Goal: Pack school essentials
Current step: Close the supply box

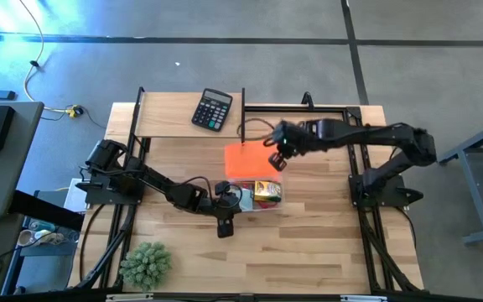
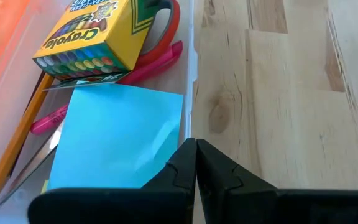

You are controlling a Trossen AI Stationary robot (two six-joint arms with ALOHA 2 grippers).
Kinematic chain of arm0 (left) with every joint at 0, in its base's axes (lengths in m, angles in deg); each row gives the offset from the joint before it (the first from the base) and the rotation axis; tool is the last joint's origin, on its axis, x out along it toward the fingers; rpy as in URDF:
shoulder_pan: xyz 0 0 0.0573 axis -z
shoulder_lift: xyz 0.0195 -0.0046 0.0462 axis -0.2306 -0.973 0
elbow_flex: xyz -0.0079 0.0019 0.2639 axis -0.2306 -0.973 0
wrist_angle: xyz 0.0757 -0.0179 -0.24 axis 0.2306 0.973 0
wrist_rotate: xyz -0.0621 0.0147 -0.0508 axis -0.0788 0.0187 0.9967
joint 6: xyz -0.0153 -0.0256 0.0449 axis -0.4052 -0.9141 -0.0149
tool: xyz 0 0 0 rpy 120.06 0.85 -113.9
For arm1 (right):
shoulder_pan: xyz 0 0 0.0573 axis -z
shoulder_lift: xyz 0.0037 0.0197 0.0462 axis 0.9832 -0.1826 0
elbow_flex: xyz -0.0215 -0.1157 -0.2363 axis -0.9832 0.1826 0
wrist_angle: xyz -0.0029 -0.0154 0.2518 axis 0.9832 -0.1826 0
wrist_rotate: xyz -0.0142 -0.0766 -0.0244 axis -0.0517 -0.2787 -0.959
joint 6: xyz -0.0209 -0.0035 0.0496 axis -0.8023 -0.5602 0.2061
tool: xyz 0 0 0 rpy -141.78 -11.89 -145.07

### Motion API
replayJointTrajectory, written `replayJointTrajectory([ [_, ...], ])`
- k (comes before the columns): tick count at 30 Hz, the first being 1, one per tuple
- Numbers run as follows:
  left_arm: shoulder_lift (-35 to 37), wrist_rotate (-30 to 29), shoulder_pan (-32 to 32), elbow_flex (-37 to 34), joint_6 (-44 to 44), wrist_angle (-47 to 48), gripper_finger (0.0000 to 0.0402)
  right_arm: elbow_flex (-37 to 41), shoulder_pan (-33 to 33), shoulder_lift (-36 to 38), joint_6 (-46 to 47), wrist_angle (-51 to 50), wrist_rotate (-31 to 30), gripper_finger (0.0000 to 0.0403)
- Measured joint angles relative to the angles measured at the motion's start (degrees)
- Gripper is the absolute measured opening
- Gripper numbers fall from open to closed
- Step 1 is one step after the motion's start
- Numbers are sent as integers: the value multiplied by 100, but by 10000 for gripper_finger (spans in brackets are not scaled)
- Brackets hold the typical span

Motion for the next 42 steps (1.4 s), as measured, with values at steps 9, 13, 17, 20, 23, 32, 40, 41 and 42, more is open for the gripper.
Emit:
replayJointTrajectory([
  [9,0,-76,-14,0,1,5,3,15,1323,-261,-529,463,882,0],
  [13,2,-111,-45,0,12,30,3,24,1725,-598,-620,664,1293,0],
  [17,7,-111,-86,0,12,91,3,27,1975,-898,-623,753,1598,0],
  [20,7,-111,-98,0,12,111,3,28,2115,-1051,-623,786,1849,0],
  [23,5,-112,-98,-4,12,141,3,28,2193,-1192,-619,779,2140,0],
  [32,4,-111,-98,-4,12,146,3,-13,2069,-1215,-721,678,2556,0],
  [40,4,-64,-125,-4,10,133,3,-383,1710,-1209,-729,210,2810,0],
  [41,4,-68,-127,-4,12,133,3,-444,1650,-1207,-728,140,2824,0],
  [42,4,-71,-129,-4,12,133,3,-499,1584,-1207,-713,94,2829,0],
])
